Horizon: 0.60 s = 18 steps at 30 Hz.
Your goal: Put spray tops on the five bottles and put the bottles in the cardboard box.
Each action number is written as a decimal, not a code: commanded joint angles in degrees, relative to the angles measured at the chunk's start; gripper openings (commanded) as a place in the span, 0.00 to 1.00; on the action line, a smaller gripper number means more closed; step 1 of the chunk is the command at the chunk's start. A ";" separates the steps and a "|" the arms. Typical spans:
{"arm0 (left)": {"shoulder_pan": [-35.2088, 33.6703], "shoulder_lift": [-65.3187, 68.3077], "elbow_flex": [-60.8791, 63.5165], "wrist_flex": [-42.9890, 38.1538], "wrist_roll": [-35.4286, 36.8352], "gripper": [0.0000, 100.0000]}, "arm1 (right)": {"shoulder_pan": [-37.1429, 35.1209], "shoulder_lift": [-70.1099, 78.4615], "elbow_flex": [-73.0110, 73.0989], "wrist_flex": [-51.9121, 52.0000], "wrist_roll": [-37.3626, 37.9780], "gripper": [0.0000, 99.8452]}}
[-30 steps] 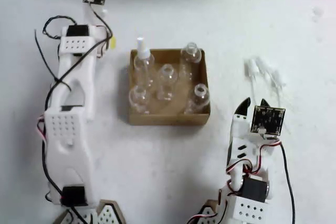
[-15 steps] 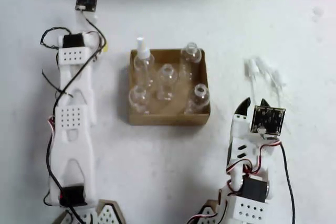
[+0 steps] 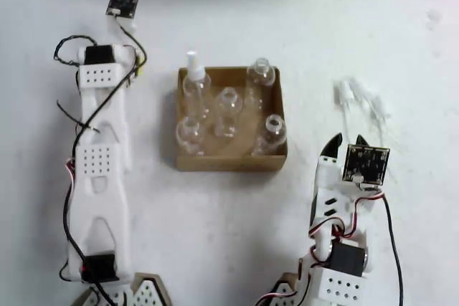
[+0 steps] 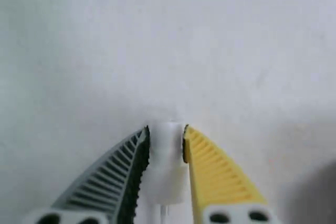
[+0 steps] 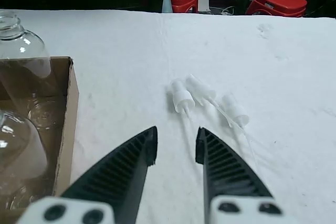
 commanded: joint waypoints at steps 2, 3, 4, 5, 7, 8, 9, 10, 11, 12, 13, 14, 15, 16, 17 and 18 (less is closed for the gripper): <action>2.07 -7.52 -2.64 13.45 -0.53 0.09 | -0.31 0.13 0.53 0.31 -0.09 0.11; 1.80 -8.75 -2.55 15.56 -0.53 0.09 | -0.31 0.13 0.53 0.31 -0.09 0.11; 1.63 -9.89 -2.37 17.58 -0.53 0.09 | -0.31 0.13 0.53 0.31 -0.09 0.11; 1.63 -10.95 -1.85 18.46 -0.53 0.09 | -0.31 0.13 0.53 0.22 -0.09 0.11; 0.31 -13.23 1.85 18.29 -0.53 0.09 | -0.31 0.13 0.53 0.22 -0.09 0.11; -0.13 -14.55 4.22 18.29 -0.53 0.09 | -0.22 0.13 0.53 0.22 -0.09 0.11; -0.31 -16.04 7.47 18.37 -0.53 0.09 | -0.22 0.13 0.53 0.22 -0.09 0.11; -0.48 -17.80 11.34 18.37 -0.53 0.09 | -0.22 0.13 0.53 0.22 -0.09 0.11; -0.57 -20.09 15.56 18.37 -0.53 0.09 | -0.22 0.13 0.53 0.22 -0.09 0.11; -0.57 -22.81 20.40 18.29 -0.53 0.09 | -0.22 0.13 0.53 0.22 -0.09 0.11; -0.48 -25.71 25.41 18.29 -0.53 0.09 | -0.22 0.13 0.53 0.22 -0.09 0.11; -0.31 -28.88 29.98 18.29 -0.53 0.09 | -0.22 0.13 0.53 0.22 -0.09 0.11; -0.13 -32.31 34.55 18.20 -0.53 0.09 | -0.22 0.13 0.53 0.22 -0.09 0.11; -0.13 -35.74 38.42 18.11 -0.53 0.09 | -0.22 0.13 0.53 0.22 -0.09 0.11; -0.13 -39.16 41.49 17.67 -0.53 0.09 | -0.22 0.13 0.53 0.22 -0.09 0.11; -0.13 -42.77 43.87 17.32 -0.53 0.09 | -0.22 0.13 0.53 0.22 -0.09 0.11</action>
